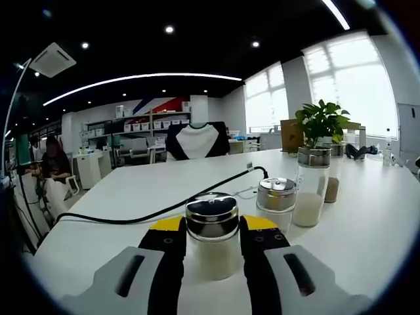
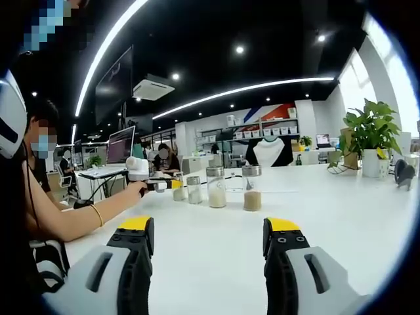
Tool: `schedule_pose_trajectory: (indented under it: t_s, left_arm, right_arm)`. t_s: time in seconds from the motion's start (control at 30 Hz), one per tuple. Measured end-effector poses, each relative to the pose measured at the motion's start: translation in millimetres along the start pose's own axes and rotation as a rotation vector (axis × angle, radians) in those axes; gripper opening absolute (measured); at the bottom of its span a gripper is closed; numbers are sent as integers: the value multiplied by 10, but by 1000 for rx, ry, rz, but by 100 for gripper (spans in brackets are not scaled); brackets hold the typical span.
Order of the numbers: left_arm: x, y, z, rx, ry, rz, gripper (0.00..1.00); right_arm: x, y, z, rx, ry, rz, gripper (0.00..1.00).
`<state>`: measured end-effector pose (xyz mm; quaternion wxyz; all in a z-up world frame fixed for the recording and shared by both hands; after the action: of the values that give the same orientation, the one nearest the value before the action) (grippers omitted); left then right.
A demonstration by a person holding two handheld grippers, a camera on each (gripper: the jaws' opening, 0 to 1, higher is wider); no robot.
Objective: Rotate the seasoning bottle until the label or dispensing opening points toward the visible target arrow and the bottle remains upright within the marked orientation range
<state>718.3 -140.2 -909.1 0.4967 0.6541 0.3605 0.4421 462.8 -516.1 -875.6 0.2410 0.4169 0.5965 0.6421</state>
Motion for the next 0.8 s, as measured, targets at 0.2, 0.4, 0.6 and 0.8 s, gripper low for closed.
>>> schedule_pose_trajectory:
  t_s: [0.2, 0.4, 0.6, 0.8]
  left_arm:
    - [-3, 5, 26, -5, 9, 19, 34]
    - [19, 16, 23, 4, 24, 26, 33]
    - [58, 200, -88, -54, 103, 35, 33]
    - [35, 347, -183, -75, 80, 25, 33]
  right_arm:
    - [19, 39, -34, -26, 9, 4, 67]
    - [-11, 41, -55, -20, -2, 8, 67]
    - [-30, 24, -66, -24, -15, -7, 62]
    - [-15, -24, -69, -17, 1, 11, 63]
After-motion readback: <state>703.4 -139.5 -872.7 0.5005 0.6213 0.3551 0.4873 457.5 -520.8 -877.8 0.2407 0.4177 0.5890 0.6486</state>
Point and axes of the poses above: the point that each gripper's makers call its tool centre point, and the gripper's own axes: z roughly forward along the fingers, x roughly to its left, y roughly out of its top, the point moved 8 cm from there along -z, roughly backward along the fingers, and after that the axes turned 10 degrees about z, right-handed, at the moved point
